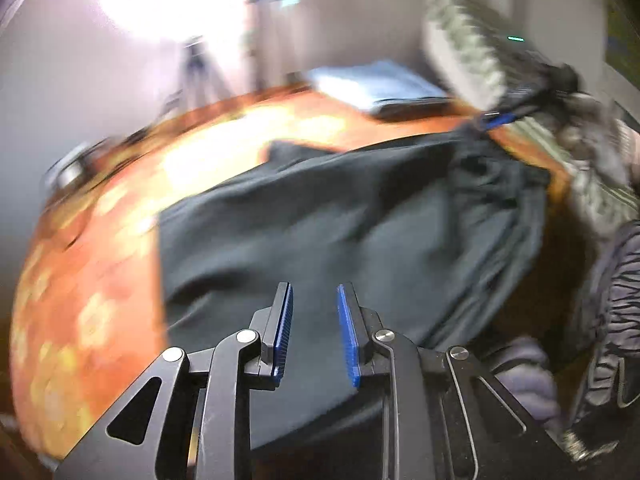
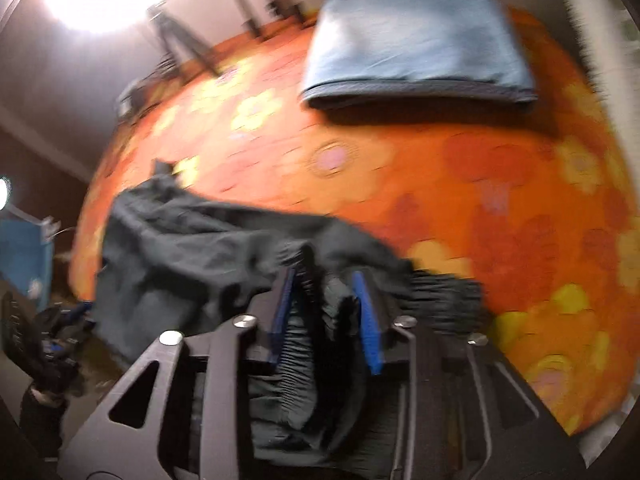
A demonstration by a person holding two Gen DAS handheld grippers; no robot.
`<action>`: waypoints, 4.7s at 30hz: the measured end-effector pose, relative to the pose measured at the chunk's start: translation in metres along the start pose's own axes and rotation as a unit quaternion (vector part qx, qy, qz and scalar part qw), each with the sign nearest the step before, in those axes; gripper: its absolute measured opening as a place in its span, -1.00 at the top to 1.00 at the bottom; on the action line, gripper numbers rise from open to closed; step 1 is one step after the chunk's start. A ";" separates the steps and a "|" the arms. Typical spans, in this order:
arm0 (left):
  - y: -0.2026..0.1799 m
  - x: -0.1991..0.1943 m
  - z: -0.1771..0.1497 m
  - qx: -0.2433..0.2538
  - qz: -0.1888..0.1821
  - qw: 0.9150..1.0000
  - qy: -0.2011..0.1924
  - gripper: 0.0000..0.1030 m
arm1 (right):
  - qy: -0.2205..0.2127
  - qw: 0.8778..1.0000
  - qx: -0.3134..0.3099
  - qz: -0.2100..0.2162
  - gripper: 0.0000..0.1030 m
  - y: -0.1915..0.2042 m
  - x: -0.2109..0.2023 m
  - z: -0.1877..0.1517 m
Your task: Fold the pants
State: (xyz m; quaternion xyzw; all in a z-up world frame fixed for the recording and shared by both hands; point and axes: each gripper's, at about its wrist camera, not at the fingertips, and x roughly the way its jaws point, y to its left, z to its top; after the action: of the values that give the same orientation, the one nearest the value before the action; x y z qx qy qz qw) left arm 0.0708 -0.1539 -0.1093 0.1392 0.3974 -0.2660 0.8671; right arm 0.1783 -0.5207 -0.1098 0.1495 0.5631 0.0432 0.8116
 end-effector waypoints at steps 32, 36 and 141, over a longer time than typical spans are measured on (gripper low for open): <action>0.051 -0.007 -0.044 -0.058 0.043 0.997 -0.013 0.58 | -0.021 0.991 -0.083 -0.107 0.57 0.051 -0.039 -0.045; 0.045 0.001 -0.041 -0.033 0.043 0.999 0.001 0.58 | -0.046 0.984 -0.152 -0.083 0.57 0.092 -0.040 -0.023; 0.056 -0.003 -0.075 -0.148 -0.014 0.989 -0.010 0.90 | 0.016 0.946 -0.322 0.032 0.93 0.373 0.195 0.077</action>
State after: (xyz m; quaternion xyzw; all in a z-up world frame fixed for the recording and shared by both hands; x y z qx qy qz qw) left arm 0.0548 -0.0728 -0.1536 0.0004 0.4253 -0.2180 0.8784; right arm 0.3572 -0.1338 -0.1523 -0.1026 0.5270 0.2507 0.8055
